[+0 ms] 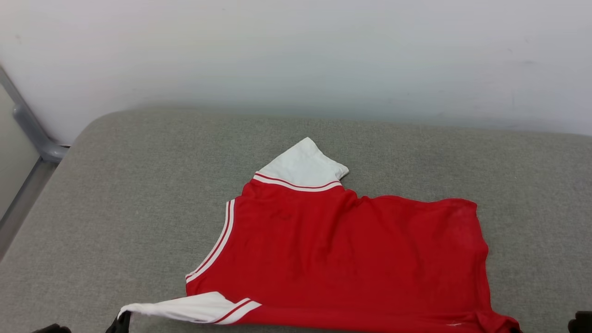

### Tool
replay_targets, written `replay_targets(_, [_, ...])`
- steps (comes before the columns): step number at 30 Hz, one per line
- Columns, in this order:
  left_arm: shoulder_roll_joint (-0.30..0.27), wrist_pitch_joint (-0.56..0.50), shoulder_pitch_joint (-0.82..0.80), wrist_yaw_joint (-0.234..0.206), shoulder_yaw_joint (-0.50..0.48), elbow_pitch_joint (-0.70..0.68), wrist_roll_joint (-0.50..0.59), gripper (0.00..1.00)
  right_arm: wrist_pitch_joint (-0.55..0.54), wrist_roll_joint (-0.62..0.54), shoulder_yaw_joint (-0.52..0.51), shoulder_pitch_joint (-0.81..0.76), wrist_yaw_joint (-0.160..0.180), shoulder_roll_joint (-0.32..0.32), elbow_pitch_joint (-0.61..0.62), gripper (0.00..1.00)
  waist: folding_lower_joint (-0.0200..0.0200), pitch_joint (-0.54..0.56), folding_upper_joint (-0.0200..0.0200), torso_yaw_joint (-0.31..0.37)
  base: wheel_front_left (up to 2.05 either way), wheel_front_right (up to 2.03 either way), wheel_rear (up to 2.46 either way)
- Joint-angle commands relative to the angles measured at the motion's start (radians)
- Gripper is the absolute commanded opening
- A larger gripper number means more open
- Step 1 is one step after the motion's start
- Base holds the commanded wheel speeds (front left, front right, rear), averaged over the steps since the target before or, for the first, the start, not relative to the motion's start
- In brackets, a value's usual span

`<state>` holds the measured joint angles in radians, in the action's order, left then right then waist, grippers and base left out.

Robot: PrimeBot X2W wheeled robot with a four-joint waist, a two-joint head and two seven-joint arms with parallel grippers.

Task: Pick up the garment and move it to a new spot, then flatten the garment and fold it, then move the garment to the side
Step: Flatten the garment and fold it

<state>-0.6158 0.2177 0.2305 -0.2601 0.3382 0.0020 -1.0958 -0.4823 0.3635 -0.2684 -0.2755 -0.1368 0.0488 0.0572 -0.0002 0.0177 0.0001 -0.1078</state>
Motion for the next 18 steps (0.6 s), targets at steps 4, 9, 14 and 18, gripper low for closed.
replay_targets(4, [-0.022,-0.017,-0.064,-0.003,0.010,-0.029,0.032,0.00,-0.022,-0.053,0.014,0.038,0.008,0.007,0.033,0.00,0.0002,-0.021,-0.0001,0.012,0.00,0.00,0.00])
replay_targets(9, [0.003,-0.051,-0.189,0.041,0.060,0.005,0.064,0.00,-0.042,-0.112,0.055,0.131,0.007,0.019,0.018,0.00,0.0002,-0.089,-0.0001,0.032,0.00,0.00,0.00])
replay_targets(14, [0.038,-0.072,-0.290,0.086,0.099,0.085,0.083,0.00,-0.050,-0.144,0.089,0.217,0.007,0.033,-0.036,0.00,0.0002,-0.142,-0.0001,0.044,0.00,0.00,0.00])
replay_targets(18, [0.075,-0.069,-0.364,0.133,0.124,0.179,0.090,0.00,-0.020,-0.155,0.106,0.281,0.007,0.034,-0.100,0.00,0.0002,-0.187,-0.0001,0.048,0.00,0.00,0.00])
